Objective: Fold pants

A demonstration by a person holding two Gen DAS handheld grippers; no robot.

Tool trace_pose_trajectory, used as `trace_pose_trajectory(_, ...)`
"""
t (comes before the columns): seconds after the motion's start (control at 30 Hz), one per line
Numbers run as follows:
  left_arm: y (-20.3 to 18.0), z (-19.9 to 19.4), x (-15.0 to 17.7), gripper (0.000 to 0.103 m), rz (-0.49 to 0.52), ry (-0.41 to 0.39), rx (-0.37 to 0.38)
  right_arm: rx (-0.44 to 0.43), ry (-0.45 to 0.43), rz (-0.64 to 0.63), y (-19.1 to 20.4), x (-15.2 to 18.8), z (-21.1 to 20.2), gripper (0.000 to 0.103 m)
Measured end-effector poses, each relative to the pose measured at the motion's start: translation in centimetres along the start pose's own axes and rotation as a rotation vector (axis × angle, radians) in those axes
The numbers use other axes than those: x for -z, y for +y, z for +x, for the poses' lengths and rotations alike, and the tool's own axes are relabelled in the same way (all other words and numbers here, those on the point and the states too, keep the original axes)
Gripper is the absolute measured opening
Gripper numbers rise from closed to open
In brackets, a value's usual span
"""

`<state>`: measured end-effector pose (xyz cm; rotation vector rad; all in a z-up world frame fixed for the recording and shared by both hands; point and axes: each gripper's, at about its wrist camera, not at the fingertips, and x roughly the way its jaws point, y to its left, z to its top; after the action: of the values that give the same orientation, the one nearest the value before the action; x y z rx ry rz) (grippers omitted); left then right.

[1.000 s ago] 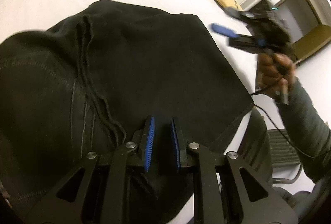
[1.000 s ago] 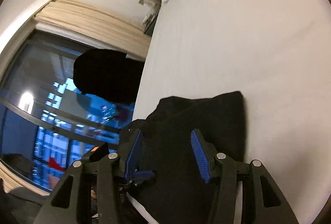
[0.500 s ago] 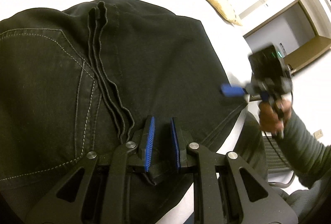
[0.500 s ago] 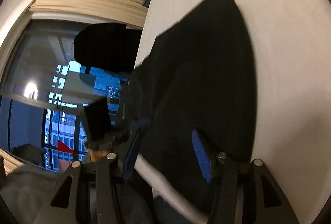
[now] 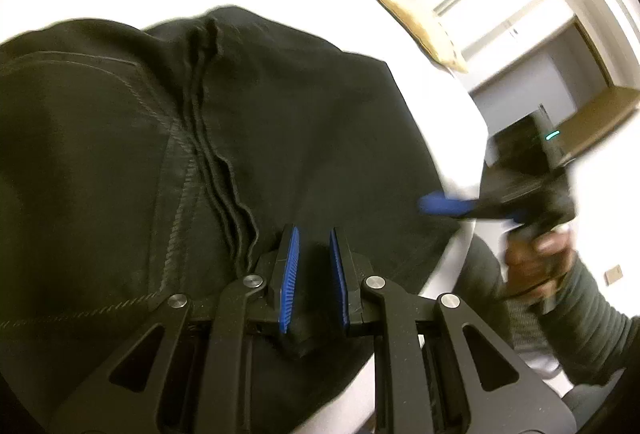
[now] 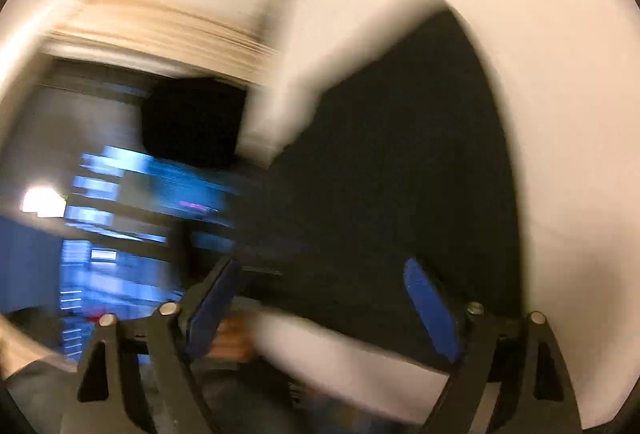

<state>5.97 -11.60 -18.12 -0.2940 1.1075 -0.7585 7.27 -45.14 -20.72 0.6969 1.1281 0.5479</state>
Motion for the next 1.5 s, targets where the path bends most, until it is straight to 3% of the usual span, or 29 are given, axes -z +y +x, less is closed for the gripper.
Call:
trace_pose_trajectory(0.07,-0.2,-2.5,0.5,0.016,-0.012,-0.054,-0.040,-0.061,-0.025,0.031,0.7,0.0,-0.9,0.074)
trace_pose_trajectory(0.13,0.6,-6.3,1.4,0.016,-0.062,-0.149,-0.042,-0.107,-0.064,0.033,1.6,0.0,-1.9,0.074)
trace_pose_trajectory(0.2,2.1,-9.7,2.6,0.020,-0.137,-0.239,-0.019,-0.207,-0.100,0.013,3.3,0.3,-2.7,0.074)
trace_pose_trajectory(0.23,3.4,-12.2,3.7,0.036,-0.195,-0.301,-0.020,-0.259,-0.123,-0.006,4.4,0.5,-2.8,0.074)
trace_pose_trajectory(0.27,4.3,-14.0,4.7,0.070,-0.236,-0.350,-0.028,-0.289,-0.130,-0.015,5.1,0.5,-2.6,0.074)
trace_pose_trajectory(0.33,6.2,-18.4,7.7,0.094,-0.333,-0.509,-0.068,-0.352,-0.130,-0.026,6.2,0.5,-1.8,0.074)
trace_pose_trajectory(0.43,8.9,-22.9,11.9,0.094,-0.458,-0.653,-0.051,-0.383,-0.093,-0.037,8.0,0.7,0.8,0.074)
trace_pose_trajectory(0.5,11.1,-24.2,14.3,0.094,-0.551,-0.703,-0.032,-0.394,-0.062,-0.043,8.9,0.8,2.8,0.074)
trace_pose_trajectory(0.6,14.6,-23.3,16.6,0.094,-0.730,-0.683,0.067,-0.411,-0.033,-0.044,10.1,0.7,4.7,0.074)
trace_pose_trajectory(0.83,17.1,-19.9,17.7,0.093,-0.807,-0.606,0.165,-0.444,-0.041,-0.061,10.5,0.6,3.7,0.074)
trace_pose_trajectory(0.93,19.1,-19.0,18.3,0.092,-0.882,-0.616,0.228,-0.455,-0.059,-0.040,10.2,0.7,3.5,0.074)
trace_pose_trajectory(1.13,20.1,-17.9,18.5,0.076,-0.908,-0.625,0.254,-0.467,-0.082,-0.018,9.3,0.7,3.0,0.074)
trace_pose_trajectory(1.2,20.5,-17.0,17.5,0.067,-0.924,-0.626,0.259,-0.465,-0.089,-0.017,9.2,0.4,2.9,0.074)
trace_pose_trajectory(1.33,21.6,-16.3,17.8,0.035,-0.964,-0.617,0.269,-0.445,-0.094,-0.011,9.0,-0.3,2.9,0.074)
trace_pose_trajectory(1.5,21.6,-16.3,17.1,0.026,-0.950,-0.610,0.251,-0.379,-0.061,-0.010,9.3,-2.1,4.2,0.074)
